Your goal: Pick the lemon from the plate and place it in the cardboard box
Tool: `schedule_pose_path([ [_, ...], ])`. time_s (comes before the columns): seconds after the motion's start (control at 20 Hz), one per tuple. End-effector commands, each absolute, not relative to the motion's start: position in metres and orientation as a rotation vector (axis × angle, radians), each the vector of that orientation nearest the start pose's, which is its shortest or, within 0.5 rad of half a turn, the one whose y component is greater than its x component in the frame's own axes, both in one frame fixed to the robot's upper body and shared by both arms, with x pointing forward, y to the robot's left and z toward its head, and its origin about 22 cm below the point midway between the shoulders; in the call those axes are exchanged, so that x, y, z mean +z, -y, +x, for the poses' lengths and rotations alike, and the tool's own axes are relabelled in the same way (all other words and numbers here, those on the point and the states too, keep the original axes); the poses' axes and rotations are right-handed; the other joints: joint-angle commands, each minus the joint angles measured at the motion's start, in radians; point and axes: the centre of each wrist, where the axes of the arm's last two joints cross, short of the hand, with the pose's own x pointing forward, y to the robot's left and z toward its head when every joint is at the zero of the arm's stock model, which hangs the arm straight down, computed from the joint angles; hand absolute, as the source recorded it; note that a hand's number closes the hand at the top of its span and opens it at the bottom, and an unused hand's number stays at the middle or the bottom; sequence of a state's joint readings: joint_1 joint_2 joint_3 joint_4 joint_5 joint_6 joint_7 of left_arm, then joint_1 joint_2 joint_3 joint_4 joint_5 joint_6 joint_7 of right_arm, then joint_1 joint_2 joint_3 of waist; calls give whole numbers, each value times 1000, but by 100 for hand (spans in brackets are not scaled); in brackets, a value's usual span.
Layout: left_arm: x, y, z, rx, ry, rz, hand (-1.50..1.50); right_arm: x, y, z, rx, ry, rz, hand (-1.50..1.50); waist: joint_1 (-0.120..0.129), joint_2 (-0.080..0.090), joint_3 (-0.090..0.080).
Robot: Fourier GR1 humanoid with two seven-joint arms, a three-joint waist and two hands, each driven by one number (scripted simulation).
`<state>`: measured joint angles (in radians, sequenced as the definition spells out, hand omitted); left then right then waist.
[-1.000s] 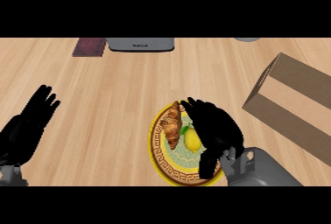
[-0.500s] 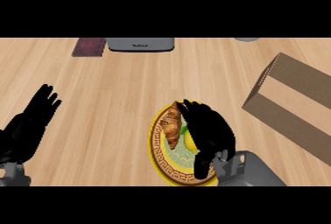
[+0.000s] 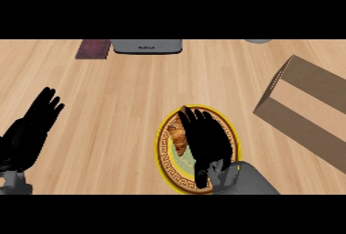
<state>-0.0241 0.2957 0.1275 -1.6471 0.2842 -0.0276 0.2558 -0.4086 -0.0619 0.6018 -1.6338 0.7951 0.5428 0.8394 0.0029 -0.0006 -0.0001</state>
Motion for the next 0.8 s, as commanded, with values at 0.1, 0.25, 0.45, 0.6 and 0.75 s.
schedule_pose_path([
  [0.1, 55, -326, 236, 49, 1445, 59, 0, 100, 74, 268, 1446, 958, -697, -150, 0, 0, 0],
  [0.25, 43, -315, 228, 37, 1438, 65, 0, 80, 63, 276, 1426, 949, -722, -150, 3, 0, 0],
  [0.45, 56, -326, 241, 51, 1451, 67, 0, 65, 76, 266, 1446, 917, -728, -150, -1, 0, 0],
  [0.6, 55, -323, 238, 52, 1444, 50, 0, 73, 55, 262, 1457, 885, -738, -150, 1, 0, 0],
  [0.75, 48, -317, 247, 54, 1442, 56, 0, 70, 49, 270, 1455, 889, -746, -150, 1, 1, 0],
])
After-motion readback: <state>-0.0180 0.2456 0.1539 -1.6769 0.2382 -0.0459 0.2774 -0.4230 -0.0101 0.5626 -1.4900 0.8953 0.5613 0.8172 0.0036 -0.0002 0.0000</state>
